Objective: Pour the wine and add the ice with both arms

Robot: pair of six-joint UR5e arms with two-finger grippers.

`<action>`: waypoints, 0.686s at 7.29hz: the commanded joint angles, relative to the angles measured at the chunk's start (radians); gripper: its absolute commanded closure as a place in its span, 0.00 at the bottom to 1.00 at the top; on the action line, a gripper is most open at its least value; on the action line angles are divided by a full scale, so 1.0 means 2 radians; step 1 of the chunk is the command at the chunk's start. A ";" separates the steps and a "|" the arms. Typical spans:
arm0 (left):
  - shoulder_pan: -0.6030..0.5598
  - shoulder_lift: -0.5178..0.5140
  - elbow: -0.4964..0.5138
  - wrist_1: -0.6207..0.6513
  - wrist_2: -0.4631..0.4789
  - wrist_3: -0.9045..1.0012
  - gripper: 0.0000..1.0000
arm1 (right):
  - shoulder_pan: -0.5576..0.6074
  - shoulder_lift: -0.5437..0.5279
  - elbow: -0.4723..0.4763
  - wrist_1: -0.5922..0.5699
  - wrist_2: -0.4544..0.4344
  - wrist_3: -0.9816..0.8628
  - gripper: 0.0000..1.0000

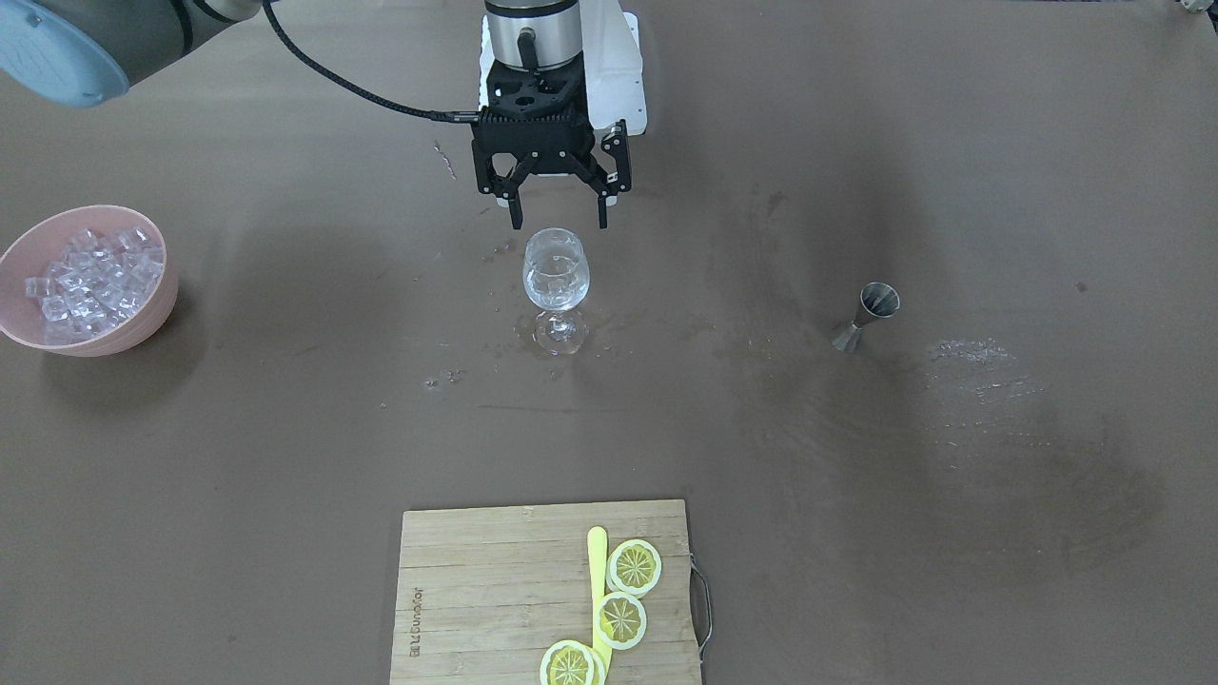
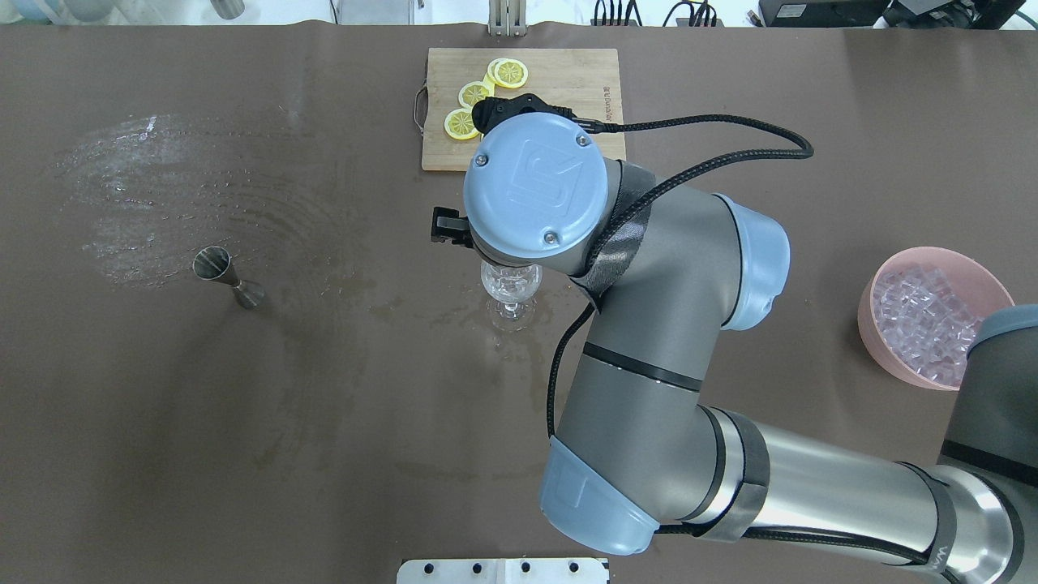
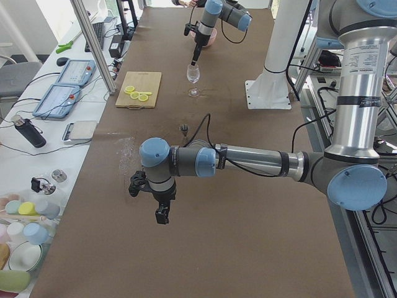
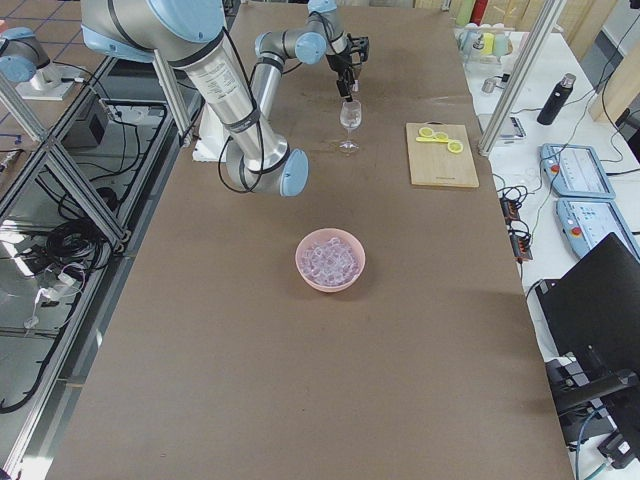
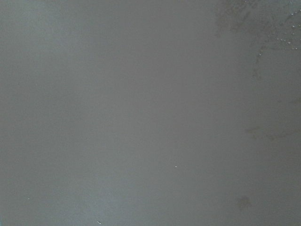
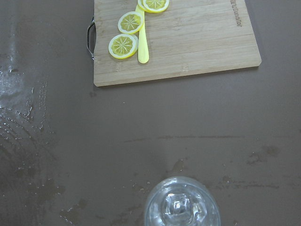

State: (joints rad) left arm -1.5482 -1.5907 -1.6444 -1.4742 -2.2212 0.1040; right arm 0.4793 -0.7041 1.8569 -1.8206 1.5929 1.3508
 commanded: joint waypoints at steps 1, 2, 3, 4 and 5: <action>-0.001 0.002 -0.002 0.000 -0.001 -0.002 0.02 | 0.007 -0.006 0.002 -0.001 0.007 0.000 0.00; -0.001 0.007 -0.003 0.000 -0.016 -0.003 0.02 | 0.031 -0.017 0.003 0.000 0.037 -0.016 0.00; -0.001 0.011 -0.003 0.000 -0.059 -0.004 0.02 | 0.068 -0.034 0.003 -0.001 0.094 -0.035 0.00; -0.001 0.012 -0.003 0.000 -0.069 -0.004 0.02 | 0.108 -0.057 0.003 -0.001 0.158 -0.065 0.00; -0.001 0.020 -0.006 0.000 -0.070 -0.004 0.02 | 0.144 -0.077 0.004 -0.001 0.193 -0.107 0.00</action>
State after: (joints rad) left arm -1.5507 -1.5654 -1.6518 -1.4742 -2.3402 0.0970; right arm 0.6699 -0.8040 1.8635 -1.8222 1.8597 1.2314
